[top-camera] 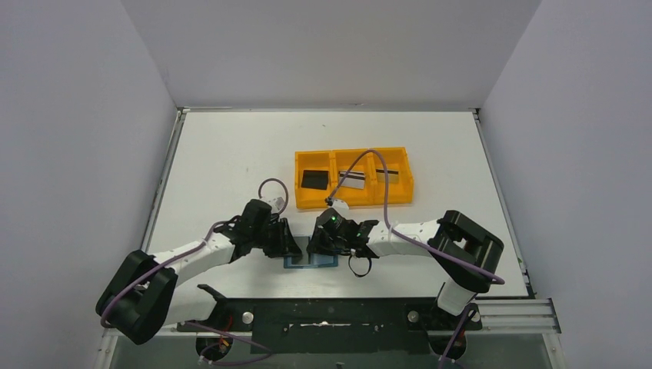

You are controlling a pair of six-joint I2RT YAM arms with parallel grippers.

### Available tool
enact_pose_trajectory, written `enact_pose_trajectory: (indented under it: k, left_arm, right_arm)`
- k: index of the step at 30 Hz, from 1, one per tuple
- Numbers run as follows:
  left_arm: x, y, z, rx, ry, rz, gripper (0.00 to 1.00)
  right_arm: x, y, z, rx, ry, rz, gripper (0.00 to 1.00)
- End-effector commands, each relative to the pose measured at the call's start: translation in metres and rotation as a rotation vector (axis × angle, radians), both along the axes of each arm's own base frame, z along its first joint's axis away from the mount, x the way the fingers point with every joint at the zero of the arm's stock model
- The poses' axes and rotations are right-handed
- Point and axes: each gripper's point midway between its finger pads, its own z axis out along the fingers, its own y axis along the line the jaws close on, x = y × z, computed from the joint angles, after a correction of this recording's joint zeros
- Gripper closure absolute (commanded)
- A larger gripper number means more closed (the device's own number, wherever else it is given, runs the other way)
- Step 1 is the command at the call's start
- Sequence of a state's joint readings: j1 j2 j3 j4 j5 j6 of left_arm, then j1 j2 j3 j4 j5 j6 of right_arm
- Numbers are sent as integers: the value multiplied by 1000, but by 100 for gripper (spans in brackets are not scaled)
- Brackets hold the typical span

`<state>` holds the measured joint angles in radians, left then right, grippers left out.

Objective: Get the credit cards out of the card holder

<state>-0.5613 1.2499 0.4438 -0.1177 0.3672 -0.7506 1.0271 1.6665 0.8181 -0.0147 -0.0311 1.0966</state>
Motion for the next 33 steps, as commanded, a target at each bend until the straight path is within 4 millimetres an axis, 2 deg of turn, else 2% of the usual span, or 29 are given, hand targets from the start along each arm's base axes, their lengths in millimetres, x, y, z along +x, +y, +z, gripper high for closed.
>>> enact_pose_trajectory:
  k: [1, 8, 13, 22, 25, 29, 33]
  left_arm:
    - [7, 10, 4, 45, -47, 43, 73]
    - [15, 10, 16, 42, -89, 59, 65]
    - [8, 7, 3, 45, -39, 29, 65]
    - [-2, 9, -7, 46, -18, 30, 81]
    - [-4, 10, -9, 50, -9, 32, 83]
    - [-5, 10, -12, 53, -4, 31, 86]
    - [-5, 11, -15, 70, 2, 34, 90]
  right_arm:
    - [6, 7, 6, 37, -15, -9, 78]
    - [6, 5, 6, 35, -14, -13, 78]
    - [7, 5, 5, 36, -11, -16, 78]
    - [5, 13, 12, 112, -16, 3, 80]
    - [6, 15, 14, 142, -12, 7, 84]
    - [6, 11, 11, 135, -2, -4, 85]
    - [10, -2, 5, 34, -6, -45, 76]
